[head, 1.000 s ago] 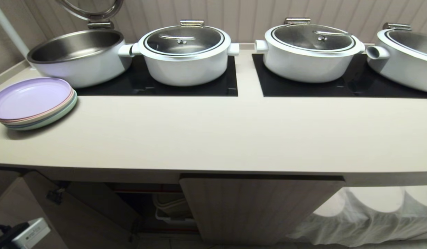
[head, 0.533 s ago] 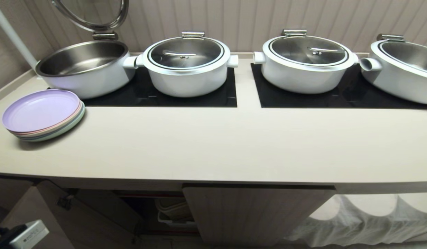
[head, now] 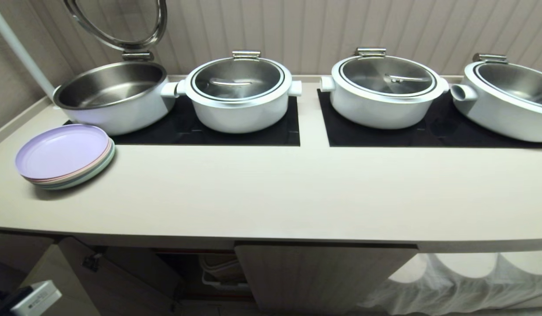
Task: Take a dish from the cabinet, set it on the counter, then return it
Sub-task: Place it on the table
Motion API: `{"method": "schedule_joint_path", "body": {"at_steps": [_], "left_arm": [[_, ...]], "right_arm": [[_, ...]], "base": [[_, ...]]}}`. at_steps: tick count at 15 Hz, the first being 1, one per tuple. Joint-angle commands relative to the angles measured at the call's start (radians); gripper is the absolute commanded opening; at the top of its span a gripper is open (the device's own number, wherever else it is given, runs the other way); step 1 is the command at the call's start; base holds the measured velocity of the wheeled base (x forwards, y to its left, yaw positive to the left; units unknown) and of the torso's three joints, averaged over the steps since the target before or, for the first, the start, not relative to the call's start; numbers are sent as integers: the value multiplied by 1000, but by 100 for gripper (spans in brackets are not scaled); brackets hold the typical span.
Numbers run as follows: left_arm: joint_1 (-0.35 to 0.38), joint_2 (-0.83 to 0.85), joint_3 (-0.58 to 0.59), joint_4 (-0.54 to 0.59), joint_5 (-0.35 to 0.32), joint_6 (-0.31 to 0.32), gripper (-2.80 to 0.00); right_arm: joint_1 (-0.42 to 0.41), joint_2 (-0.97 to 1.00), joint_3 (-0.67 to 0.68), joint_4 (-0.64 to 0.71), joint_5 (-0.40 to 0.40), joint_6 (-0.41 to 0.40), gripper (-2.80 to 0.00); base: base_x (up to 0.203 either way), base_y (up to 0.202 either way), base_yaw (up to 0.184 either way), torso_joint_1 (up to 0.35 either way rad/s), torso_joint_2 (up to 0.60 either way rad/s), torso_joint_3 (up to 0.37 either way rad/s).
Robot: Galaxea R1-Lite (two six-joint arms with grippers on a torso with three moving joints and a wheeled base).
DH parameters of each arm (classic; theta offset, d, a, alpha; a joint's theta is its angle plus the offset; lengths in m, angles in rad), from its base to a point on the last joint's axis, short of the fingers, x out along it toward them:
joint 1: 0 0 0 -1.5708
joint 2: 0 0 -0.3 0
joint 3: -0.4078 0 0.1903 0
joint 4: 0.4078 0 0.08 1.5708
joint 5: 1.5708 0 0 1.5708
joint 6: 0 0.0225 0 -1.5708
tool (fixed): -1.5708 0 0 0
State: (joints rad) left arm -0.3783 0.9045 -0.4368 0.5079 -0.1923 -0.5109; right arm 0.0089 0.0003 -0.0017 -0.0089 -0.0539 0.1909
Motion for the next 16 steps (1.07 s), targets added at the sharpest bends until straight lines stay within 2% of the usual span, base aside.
{"method": "schedule_joint_path", "body": {"at_steps": [1,9,16], "left_arm": [[1,1,0,3,-1,-3,-280],[0,-6,0,3,-1,-3,-280],[1,-6,0,3,-1,-3,-280]], "right_arm": [[0,0,0,0,0,1,-280],[0,0,0,0,-1,1,-280],[0,0,0,1,-1,1,-280]], "base": [[0,0,0,175,-307,-153],[0,0,0,153,-291,-142],[0,0,0,78,-146,-71]]}}
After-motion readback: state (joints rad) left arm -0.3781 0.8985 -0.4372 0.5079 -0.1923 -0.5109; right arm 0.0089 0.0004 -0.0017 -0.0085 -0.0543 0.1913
